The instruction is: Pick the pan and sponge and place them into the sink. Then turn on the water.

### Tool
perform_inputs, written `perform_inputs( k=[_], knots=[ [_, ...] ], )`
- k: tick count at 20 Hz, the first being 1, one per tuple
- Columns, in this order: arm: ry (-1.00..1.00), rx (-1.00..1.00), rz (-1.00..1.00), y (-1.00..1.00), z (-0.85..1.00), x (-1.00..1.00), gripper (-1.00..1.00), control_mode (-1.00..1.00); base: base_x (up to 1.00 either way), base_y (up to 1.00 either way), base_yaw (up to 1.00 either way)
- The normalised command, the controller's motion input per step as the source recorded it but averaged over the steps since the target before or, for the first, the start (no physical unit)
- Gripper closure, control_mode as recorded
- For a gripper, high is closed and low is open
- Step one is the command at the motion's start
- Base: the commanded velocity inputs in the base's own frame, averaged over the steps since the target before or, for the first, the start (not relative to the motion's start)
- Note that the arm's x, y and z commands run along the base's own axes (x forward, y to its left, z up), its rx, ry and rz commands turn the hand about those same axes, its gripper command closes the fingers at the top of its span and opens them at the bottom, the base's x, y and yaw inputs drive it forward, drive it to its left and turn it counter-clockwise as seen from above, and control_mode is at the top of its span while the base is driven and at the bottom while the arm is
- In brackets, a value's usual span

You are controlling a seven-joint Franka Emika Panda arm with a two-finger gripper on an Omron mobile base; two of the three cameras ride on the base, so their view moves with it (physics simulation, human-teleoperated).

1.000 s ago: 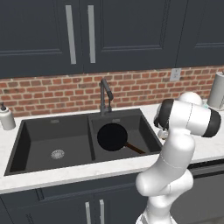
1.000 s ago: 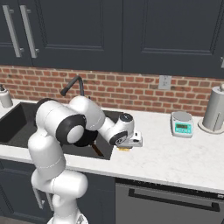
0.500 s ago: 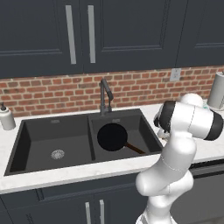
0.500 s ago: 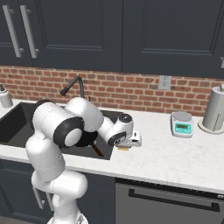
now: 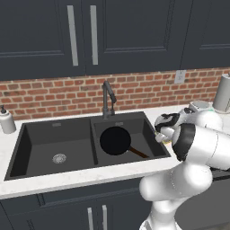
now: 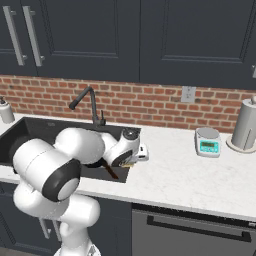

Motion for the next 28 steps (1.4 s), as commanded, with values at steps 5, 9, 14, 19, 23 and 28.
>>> perform_inputs(
  k=[5, 9, 14, 19, 23, 28],
  knots=[
    [0.03, 0.0, 0.45, 0.71, 0.53, 0.0, 1.0, -1.0, 0.0, 0.0, 0.0],
    [0.0, -0.04, 0.46, 0.56, 0.12, 0.0, 1.0, -1.0, 0.0, 0.0, 0.0],
    [-0.01, -0.08, 0.36, 0.48, -0.01, 0.0, 1.0, -1.0, 0.0, 0.0, 0.0],
    [-0.19, -0.08, 0.17, 0.35, -0.13, 0.08, 1.0, -1.0, 0.0, 0.0, 0.0],
    [-0.31, -0.06, 0.01, 0.4, -0.21, 0.22, 1.0, -1.0, 0.0, 0.0, 0.0],
    [-0.29, -0.05, 0.0, 0.37, -0.49, 0.27, 1.0, -1.0, 0.0, 0.0, 0.0]
  ],
)
